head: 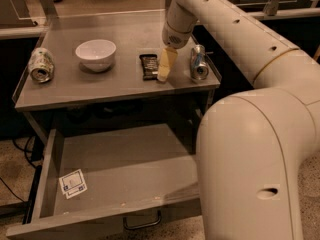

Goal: Place rxbar chocolate into top drawer

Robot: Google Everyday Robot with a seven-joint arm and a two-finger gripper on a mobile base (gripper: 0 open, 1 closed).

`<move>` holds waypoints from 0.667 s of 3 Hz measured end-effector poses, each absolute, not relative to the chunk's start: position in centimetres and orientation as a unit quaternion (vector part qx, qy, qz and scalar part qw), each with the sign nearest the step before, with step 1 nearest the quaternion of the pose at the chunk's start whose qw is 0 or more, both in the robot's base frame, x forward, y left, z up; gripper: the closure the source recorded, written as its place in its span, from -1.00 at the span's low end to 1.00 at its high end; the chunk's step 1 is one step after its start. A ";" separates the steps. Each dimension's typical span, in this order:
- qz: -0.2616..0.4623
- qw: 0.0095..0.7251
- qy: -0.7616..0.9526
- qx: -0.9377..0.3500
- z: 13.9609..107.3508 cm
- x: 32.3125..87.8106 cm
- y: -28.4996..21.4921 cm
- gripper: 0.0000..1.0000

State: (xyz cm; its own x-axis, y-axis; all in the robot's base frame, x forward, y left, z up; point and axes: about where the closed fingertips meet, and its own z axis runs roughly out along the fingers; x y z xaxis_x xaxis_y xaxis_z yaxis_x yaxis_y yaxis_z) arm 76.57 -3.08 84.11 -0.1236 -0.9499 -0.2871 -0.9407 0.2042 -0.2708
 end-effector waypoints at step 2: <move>-0.011 0.201 0.742 -0.639 83.9 76.9 -2.5 -1.00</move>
Offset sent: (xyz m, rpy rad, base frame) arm 0.0077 0.0090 0.0081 -0.0035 -0.0178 0.0464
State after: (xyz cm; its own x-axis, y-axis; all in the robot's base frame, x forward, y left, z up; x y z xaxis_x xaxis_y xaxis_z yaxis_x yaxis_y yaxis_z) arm 76.86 -2.53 83.94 -0.1017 -0.9536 -0.2834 -0.9446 0.1819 -0.2730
